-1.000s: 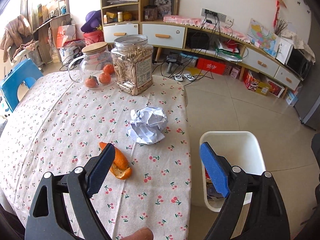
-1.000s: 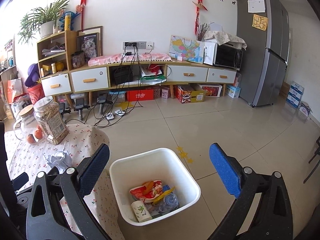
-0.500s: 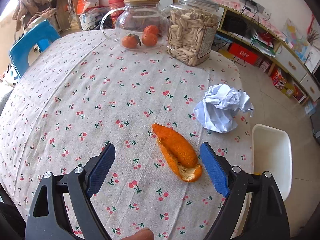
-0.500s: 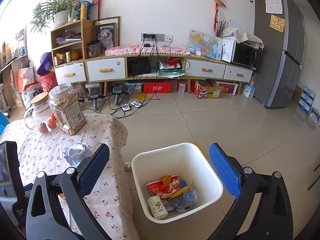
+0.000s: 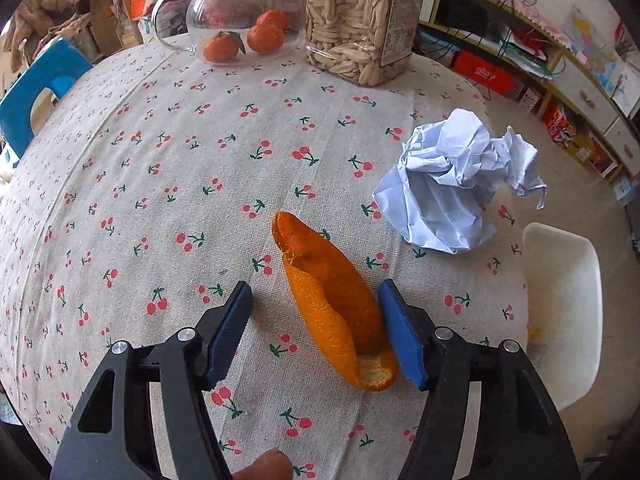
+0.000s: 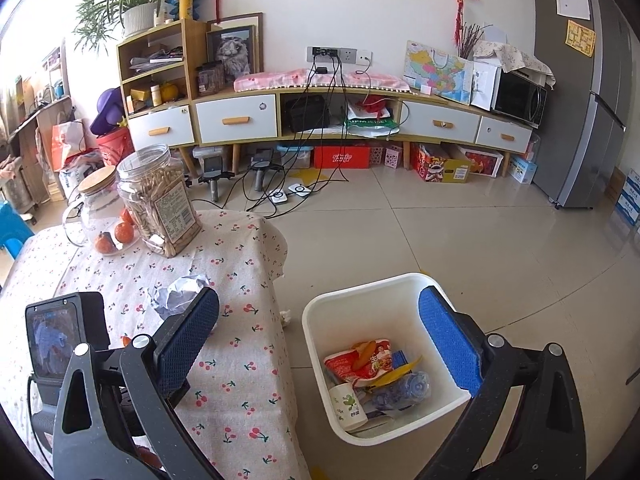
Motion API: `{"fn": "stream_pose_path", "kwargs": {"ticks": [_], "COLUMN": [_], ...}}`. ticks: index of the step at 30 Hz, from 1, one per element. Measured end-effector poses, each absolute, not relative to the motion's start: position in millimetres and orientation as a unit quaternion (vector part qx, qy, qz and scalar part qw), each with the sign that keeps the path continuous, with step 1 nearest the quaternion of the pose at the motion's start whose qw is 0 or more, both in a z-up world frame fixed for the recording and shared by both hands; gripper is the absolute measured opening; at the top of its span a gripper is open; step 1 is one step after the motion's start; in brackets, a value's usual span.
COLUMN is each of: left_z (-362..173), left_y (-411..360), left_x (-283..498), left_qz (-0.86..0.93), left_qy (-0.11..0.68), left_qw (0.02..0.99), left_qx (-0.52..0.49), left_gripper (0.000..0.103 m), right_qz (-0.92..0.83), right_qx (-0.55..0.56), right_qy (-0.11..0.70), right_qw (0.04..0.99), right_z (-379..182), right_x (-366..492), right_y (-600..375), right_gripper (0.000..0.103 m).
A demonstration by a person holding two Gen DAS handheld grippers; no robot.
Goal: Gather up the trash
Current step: 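Grasp the second orange peel with the left tool while the right tool grasps the crumpled foil, then carry the foil into the bin and open the right tool while the left tool holds the peel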
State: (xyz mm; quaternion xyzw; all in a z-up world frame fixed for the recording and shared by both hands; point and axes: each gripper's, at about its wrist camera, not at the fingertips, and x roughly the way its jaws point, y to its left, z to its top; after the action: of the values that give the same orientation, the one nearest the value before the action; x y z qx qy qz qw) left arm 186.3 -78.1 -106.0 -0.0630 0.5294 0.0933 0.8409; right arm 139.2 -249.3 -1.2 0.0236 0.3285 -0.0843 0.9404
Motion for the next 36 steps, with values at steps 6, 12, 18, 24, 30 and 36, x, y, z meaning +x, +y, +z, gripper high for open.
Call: {"fn": "stream_pose_path", "kwargs": {"ticks": [6,12,18,24,30,36], "left_z": [-102.2,-87.8,-57.5,-49.8,-49.0,-43.1], "left_y": [-55.9,0.0,69.7,115.7,142.5,155.2], "left_x": [182.1,168.1,142.3,126.5,127.0,125.2], "left_qz": [0.050,0.027,0.055,0.042,0.049,0.059], "left_qy": [0.530,0.535,0.506,0.489,0.486,0.476], "left_qw": [0.842,0.835,0.852,0.856,0.850,0.855], "left_qx": [-0.081,-0.124,-0.121,-0.163,-0.197,-0.198], "left_gripper": [0.028,0.023,0.023,0.023,0.023,0.023], "right_qz": [-0.047,-0.011,0.035,0.054,0.058,0.081], "right_qx": [0.034,0.018,0.007,-0.049,-0.055,0.008], "right_qy": [0.362,0.368,0.380,0.387,0.408,0.445], "right_qw": [0.930,0.930,0.924,0.919,0.910,0.892], "right_z": [-15.3,-23.1,-31.9,-48.1,-64.0,-79.2], "right_x": [156.9,170.0,189.2,202.1,216.0,226.6], "right_y": [-234.7,-206.8,-179.1,-141.7,-127.9,-138.0], "right_gripper": [0.096,0.096,0.096,0.096,0.083,0.029]}}
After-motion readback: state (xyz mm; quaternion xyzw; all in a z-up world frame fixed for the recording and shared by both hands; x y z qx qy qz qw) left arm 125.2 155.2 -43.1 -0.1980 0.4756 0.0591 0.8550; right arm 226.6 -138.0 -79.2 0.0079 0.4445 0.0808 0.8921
